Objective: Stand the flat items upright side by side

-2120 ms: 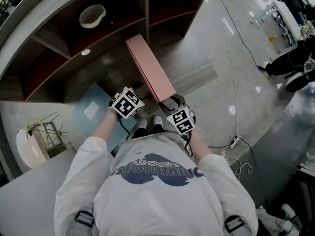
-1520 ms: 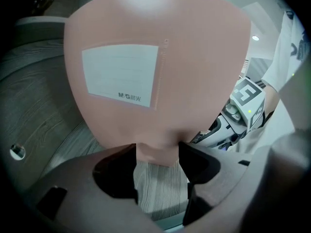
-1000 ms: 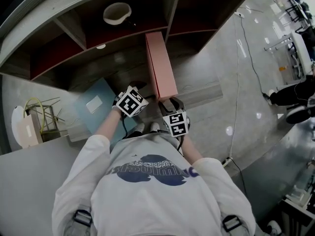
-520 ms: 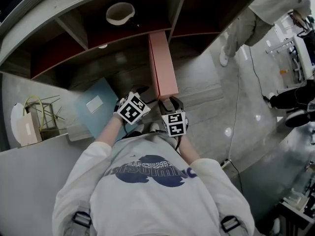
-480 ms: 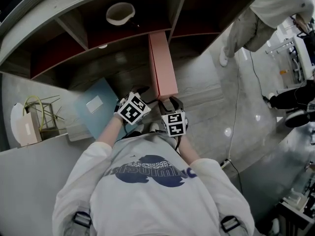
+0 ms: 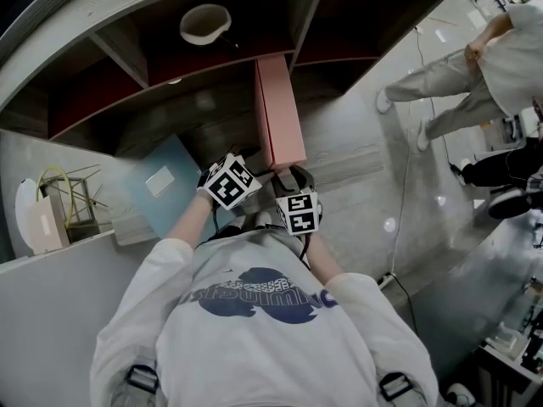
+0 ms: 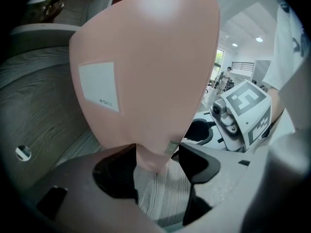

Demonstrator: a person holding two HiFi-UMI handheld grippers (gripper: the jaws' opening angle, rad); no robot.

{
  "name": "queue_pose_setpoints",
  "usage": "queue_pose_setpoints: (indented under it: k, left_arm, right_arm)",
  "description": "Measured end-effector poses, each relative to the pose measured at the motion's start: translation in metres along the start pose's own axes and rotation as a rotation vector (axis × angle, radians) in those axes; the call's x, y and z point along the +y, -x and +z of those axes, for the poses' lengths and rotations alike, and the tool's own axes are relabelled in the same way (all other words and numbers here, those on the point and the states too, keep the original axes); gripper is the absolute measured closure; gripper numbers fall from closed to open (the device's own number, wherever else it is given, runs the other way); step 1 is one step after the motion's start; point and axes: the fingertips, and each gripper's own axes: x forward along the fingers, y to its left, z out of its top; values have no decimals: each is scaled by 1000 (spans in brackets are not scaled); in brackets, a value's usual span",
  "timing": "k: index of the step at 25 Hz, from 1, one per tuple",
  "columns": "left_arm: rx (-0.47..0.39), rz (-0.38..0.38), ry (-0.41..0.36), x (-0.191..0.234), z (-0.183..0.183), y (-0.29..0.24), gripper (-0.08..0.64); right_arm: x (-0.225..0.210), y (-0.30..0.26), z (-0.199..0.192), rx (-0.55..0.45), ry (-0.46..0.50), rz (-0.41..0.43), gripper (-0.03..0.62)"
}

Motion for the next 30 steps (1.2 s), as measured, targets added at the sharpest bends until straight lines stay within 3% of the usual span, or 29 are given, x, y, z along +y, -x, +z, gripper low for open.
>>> queue_pose_setpoints:
  k: [13, 30]
  left_arm:
    - [0, -24, -34, 21, 17, -10, 279]
    - [19, -3, 2, 41, 27, -13, 279]
  right_arm:
    - [-15, -13, 16, -11, -38, -35, 403]
    - [-29, -26, 30, -15, -41, -44, 408]
